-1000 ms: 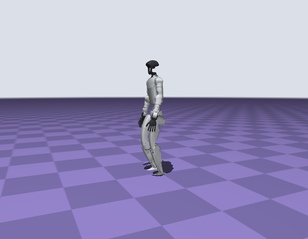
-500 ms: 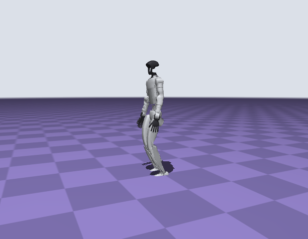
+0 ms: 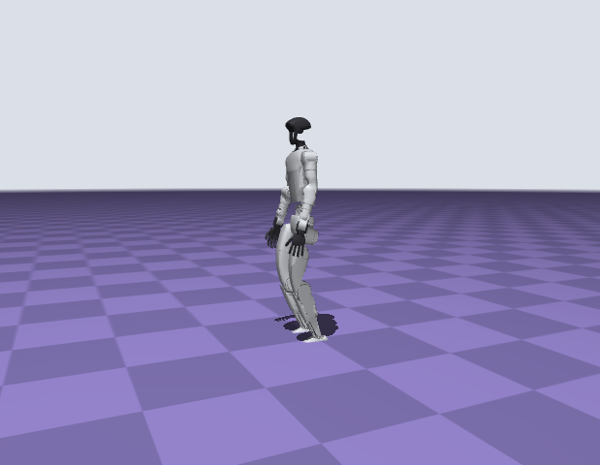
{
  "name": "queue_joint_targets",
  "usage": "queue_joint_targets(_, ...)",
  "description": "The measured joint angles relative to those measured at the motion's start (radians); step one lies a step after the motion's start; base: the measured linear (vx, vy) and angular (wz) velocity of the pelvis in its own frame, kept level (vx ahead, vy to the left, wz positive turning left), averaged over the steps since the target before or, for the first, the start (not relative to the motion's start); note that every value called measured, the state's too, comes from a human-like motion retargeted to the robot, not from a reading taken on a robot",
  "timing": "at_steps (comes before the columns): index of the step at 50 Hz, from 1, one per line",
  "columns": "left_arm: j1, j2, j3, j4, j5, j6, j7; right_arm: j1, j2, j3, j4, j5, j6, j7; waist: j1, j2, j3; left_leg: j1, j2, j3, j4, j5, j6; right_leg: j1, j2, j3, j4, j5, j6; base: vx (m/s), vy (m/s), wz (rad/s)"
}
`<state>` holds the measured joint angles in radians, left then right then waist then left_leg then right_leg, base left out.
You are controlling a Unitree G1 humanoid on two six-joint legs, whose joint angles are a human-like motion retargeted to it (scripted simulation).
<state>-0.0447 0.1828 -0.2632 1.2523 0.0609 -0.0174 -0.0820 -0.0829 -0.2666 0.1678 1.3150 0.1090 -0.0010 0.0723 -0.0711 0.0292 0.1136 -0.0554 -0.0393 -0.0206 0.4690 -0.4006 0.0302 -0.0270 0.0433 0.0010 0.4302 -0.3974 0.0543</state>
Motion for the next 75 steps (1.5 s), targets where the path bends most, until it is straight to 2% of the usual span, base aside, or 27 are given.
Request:
queue_joint_targets(50,0.013,-0.038,-0.012,0.011,0.004,0.005,-0.024,-0.041,-0.040,0.027,-0.044,-0.006,-0.001,-0.002,-0.017,0.010,0.027,-0.003,0.004,0.036,0.049,-0.025,0.037,0.011,0.009,0.057,-0.026,0.016,0.022,0.00,0.00,0.00)
queue_joint_targets(75,0.021,-0.028,-0.027,-0.028,0.059,-0.013,-0.026,-0.117,-0.041,0.072,-0.074,-0.068,0.004,0.013,-0.010,-0.004,0.082,-0.054,0.025,0.064,0.189,-0.077,0.076,-0.039,0.050,0.138,0.056,-0.016,0.024,-0.01,0.01,-0.16)
